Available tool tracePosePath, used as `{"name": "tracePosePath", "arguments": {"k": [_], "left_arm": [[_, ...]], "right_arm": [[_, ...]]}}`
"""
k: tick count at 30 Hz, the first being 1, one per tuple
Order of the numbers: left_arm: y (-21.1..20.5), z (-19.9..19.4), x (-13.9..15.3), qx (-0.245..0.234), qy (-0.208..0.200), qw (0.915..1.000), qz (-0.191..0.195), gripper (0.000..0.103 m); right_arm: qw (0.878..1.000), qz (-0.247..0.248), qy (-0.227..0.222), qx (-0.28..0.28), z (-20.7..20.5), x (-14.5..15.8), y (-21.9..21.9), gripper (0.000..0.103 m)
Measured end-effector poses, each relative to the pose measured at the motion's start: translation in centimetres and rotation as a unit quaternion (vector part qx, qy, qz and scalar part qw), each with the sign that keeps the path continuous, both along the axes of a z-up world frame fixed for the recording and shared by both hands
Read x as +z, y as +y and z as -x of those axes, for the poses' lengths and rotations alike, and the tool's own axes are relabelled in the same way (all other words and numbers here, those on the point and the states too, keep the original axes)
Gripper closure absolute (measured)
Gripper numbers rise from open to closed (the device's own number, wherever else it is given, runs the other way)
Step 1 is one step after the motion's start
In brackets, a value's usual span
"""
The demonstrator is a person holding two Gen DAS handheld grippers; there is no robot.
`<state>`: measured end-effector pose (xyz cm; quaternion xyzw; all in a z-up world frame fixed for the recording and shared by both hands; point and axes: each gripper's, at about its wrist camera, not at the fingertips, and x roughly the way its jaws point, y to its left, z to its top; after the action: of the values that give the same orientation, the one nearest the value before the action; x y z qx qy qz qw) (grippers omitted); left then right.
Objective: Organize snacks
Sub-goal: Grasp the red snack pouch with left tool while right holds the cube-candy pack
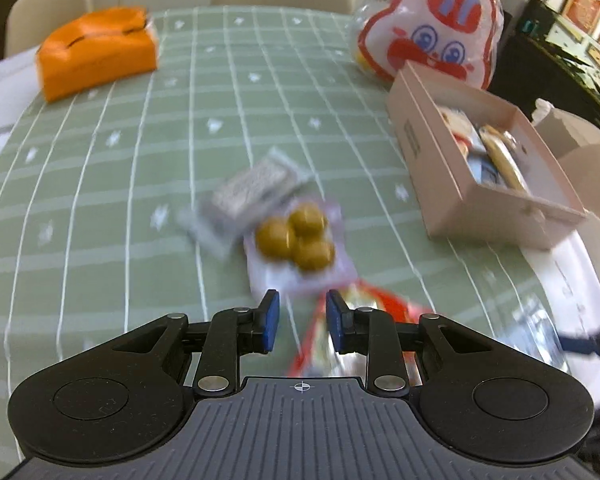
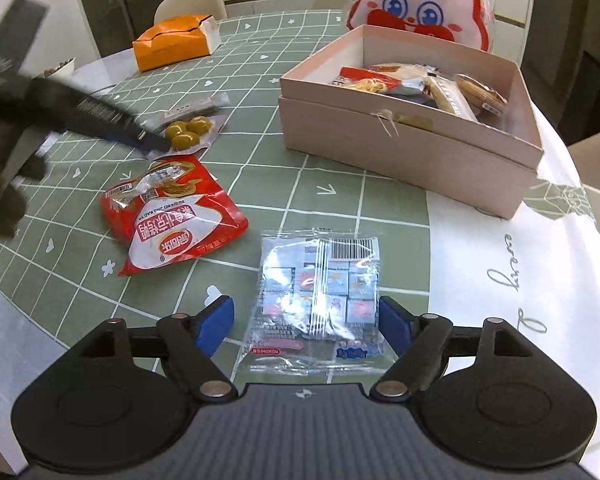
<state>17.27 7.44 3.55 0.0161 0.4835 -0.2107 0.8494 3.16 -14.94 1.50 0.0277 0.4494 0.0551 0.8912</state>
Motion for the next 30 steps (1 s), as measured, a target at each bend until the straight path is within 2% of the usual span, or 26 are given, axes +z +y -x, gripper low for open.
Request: {"name": "tracePosePath", "arguments": {"k": [4,9,13,18,24,27,30], "left_arm": [[1.4,3.0,0.2,0.063,0.033,0.9974,0.009,0.073],[1.4,5.3,1.4,0.085,0.035,0.9956,0.015,0.073],[1.9,6.2,2.0,0.11,0.043,0.9924,0.034,0.073],[1.2,6.3,1.7,0.123,0.047,0.9902,0.047,0.073],[-1.1,6.1,0.6,0.152,0.006,0.9882,0.02,0.073],[-1.9,6.4,0.2,0.178,-0.008,0.9838,0.02,0.069],[-3.2,7.2,-0.1,0.171,-0.028,0.9849,0.0,0.063]], "right_arm": [[0.999,0.017,-0.037,0.016,-1.0,1.1,0.3,0.025],[0.995,0.055,-0.07,0.035,-5.0,1.8,2.0,0.025],[0.996,0.046,-0.046,0.066,-6.9,0.8,3.9,0.033],[0.991,0.0,-0.021,0.133,-4.7,0.6,5.8,0.033],[0.989,0.046,-0.046,0.133,-2.7,1.8,5.2,0.033],[0.988,0.059,-0.06,0.129,-2.1,2.5,3.4,0.033],[0.989,0.058,-0.051,0.129,-2.0,1.8,1.5,0.032]]}}
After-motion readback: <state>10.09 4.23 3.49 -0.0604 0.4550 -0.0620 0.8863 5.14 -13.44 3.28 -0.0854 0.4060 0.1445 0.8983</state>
